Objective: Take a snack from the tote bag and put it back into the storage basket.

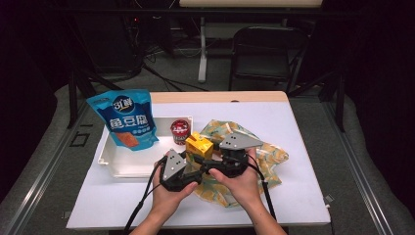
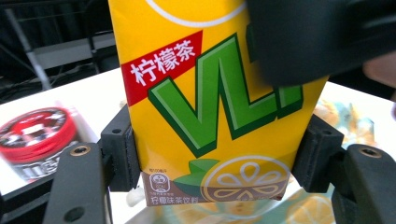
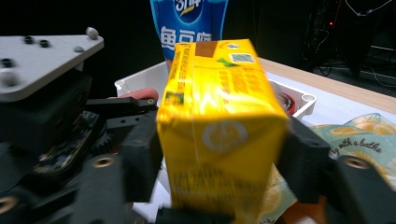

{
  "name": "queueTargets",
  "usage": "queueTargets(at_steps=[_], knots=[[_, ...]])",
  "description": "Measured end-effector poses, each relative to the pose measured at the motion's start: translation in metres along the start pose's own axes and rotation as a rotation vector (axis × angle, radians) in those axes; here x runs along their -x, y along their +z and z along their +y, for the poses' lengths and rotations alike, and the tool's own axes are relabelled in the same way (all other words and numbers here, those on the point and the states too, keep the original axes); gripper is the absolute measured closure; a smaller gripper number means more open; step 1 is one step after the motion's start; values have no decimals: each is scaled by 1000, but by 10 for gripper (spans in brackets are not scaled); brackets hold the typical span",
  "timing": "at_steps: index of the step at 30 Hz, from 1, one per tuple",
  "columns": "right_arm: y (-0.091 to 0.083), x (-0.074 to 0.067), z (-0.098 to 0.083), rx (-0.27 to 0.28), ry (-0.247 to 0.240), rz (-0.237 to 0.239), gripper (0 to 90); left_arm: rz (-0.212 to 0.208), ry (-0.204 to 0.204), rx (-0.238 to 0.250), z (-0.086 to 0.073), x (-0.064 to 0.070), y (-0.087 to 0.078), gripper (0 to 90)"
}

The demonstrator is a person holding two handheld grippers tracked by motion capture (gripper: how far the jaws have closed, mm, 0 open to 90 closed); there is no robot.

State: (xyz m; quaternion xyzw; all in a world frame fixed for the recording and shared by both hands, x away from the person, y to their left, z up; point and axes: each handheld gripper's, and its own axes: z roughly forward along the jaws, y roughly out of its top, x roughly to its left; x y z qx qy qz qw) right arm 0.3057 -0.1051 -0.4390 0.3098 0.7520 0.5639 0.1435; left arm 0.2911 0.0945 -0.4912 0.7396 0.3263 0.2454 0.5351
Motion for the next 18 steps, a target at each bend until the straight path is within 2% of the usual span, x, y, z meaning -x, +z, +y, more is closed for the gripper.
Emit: queueTargets(at_steps=[2, 3, 7, 18], knots=[[-7, 1, 1, 18, 0, 1, 291, 19, -29, 10, -1, -10, -5, 315], [-7, 1, 1, 18, 0, 1, 291, 19, -29, 10, -1, -10, -5, 315], [-18, 6, 1, 45, 0, -5, 276, 59, -52, 7, -7, -25, -12, 314], [-32, 21, -13, 37, 19, -52, 278, 126, -93, 3, -24, -50, -18, 314]])
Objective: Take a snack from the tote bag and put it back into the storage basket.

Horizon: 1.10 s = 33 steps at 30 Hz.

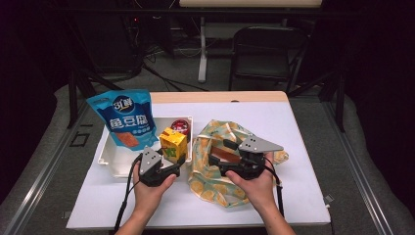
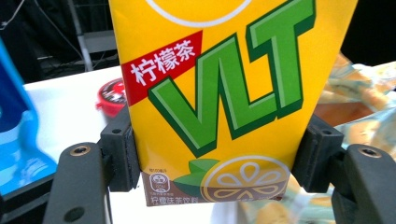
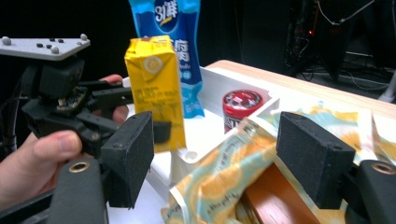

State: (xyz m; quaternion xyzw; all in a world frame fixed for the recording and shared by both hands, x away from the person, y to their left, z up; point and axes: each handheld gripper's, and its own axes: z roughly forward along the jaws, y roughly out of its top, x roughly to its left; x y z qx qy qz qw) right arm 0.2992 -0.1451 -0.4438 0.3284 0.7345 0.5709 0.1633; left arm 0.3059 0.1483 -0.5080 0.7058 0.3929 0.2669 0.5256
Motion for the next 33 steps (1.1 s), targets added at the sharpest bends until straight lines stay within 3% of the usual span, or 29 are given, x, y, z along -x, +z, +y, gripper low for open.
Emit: queueTargets(at_steps=[8, 12, 14, 22, 24, 33], knots=[[-12, 13, -13, -5, 24, -38, 287, 67, -34, -6, -11, -16, 4, 315], [-18, 18, -19, -13, 30, -53, 290, 99, -74, -24, -20, -23, 11, 315], [-22, 21, -23, -12, 35, -64, 293, 117, -100, -40, -25, -25, 14, 316], [-26, 25, -31, -22, 45, -80, 299, 185, -133, -140, -43, -33, 27, 317], [-25, 25, -33, -25, 46, -83, 300, 189, -155, -139, -45, -36, 30, 317], [-26, 27, -35, -28, 49, -98, 307, 212, -142, -205, -46, -35, 36, 315]])
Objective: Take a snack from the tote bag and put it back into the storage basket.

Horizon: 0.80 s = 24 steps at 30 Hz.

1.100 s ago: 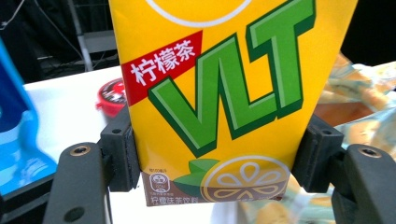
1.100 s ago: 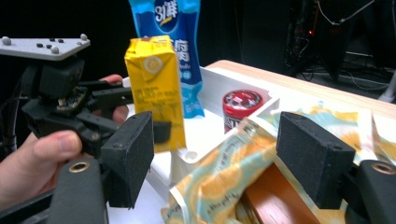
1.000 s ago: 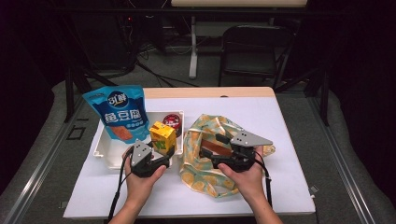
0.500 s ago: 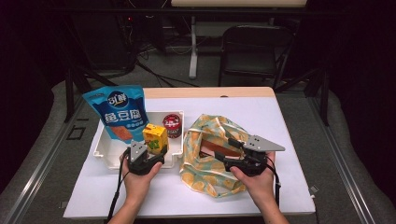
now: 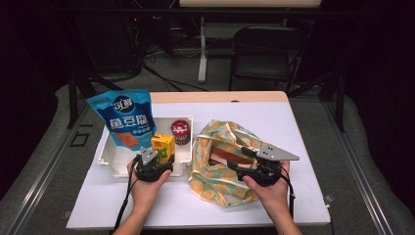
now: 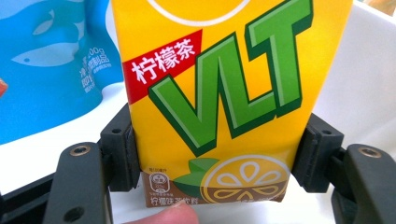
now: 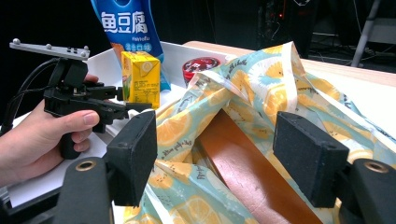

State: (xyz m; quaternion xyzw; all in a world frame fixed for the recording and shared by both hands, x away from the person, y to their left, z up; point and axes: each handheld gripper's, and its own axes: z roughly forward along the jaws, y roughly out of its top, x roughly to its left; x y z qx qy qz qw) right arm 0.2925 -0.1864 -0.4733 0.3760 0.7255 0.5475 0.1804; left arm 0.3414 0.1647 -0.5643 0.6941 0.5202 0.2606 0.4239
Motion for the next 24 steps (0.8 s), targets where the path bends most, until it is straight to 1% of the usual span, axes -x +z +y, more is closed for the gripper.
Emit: queueTargets(at_steps=[3, 5, 8, 10, 13, 14, 15, 16, 17, 22, 24], knots=[[0, 0, -1, 3, -1, -2, 308, 10, -8, -19, 0, 0, 1, 313], [-1, 1, -1, 1, -1, -4, 309, 10, 0, -19, 0, 1, 1, 312], [0, 1, -3, 4, 2, -10, 311, 13, 28, -36, 1, 3, 2, 309], [0, 2, -3, -5, -7, -16, 311, 21, 53, -41, 0, 7, 1, 305], [0, 2, -4, -6, -4, -17, 312, 23, 50, -50, 0, 8, 0, 302], [0, 2, -4, -6, -5, -16, 312, 21, 58, -52, -1, 8, -1, 301], [0, 2, -4, -4, -3, -16, 312, 15, 54, -45, -2, 8, -1, 301], [-1, 2, -4, -2, 0, -19, 312, 11, 59, -53, -2, 8, -3, 301], [-2, 2, -4, 0, 0, -15, 312, 12, 54, -51, -3, 9, -4, 300], [-3, 1, -6, 0, 2, -12, 311, 5, 62, -51, -5, 10, -8, 299], [-3, 1, -8, -11, -1, -11, 311, 8, 69, -55, -6, 11, -9, 298]])
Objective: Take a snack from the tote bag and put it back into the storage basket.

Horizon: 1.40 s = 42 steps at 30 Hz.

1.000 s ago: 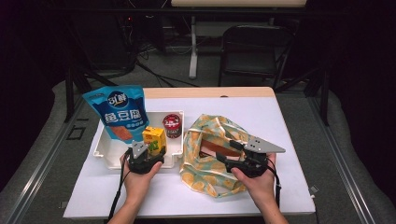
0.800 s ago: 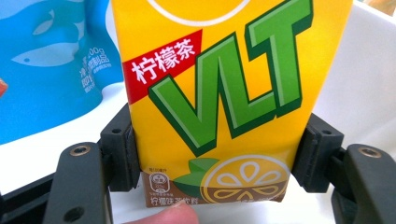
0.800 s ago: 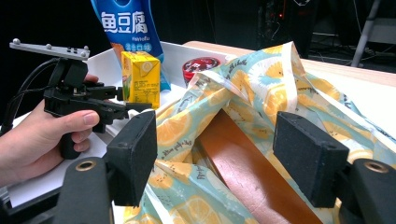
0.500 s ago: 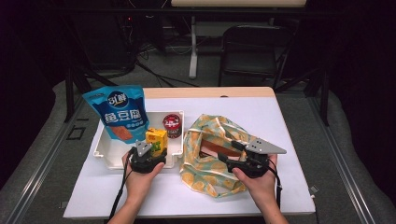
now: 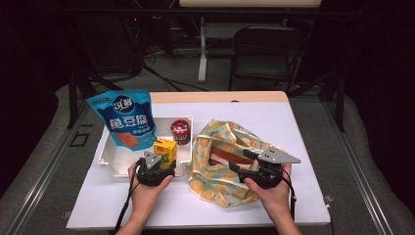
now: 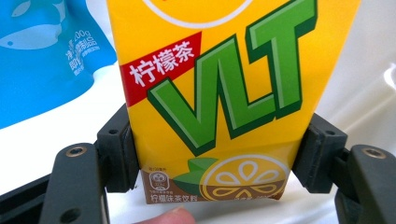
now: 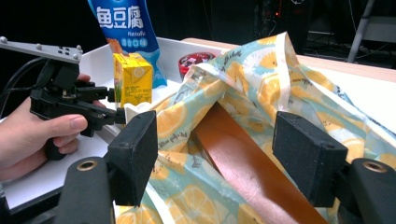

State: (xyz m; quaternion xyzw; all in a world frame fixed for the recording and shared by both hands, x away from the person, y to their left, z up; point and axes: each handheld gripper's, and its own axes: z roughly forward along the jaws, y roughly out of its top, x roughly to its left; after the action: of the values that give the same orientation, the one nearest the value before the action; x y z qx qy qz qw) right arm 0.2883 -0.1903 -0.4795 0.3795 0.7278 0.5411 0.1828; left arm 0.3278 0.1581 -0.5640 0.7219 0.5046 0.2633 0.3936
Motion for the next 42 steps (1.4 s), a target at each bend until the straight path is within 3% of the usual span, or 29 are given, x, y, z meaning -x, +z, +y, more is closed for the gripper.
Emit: queueTargets(at_steps=[9, 14, 16, 18, 20, 24, 29, 38, 42], knots=[[-2, 1, -4, -2, 10, -8, 312, -30, 8, -14, -3, -3, -5, 281], [-1, 0, -4, -8, 4, -6, 310, -54, 14, -44, -2, -7, -7, 231], [-2, 1, -4, -5, 5, -9, 309, -71, 23, -44, -2, -10, -11, 234], [-2, 3, -5, -4, 4, -12, 310, -113, 34, -56, -1, -15, -15, 256], [-2, 4, -5, -4, 7, -12, 311, -115, 31, -57, -1, -16, -15, 264], [0, 2, -5, -8, 6, -11, 310, -81, 21, -47, -1, -10, -14, 292], [1, 2, -5, -12, 3, -11, 311, -71, 8, -54, 0, -10, -12, 297], [3, 0, -6, -19, -5, -16, 311, -37, 0, -121, 0, -7, -1, 302], [4, 1, -7, -22, -3, -18, 313, -30, -10, -115, 2, -6, 4, 303]])
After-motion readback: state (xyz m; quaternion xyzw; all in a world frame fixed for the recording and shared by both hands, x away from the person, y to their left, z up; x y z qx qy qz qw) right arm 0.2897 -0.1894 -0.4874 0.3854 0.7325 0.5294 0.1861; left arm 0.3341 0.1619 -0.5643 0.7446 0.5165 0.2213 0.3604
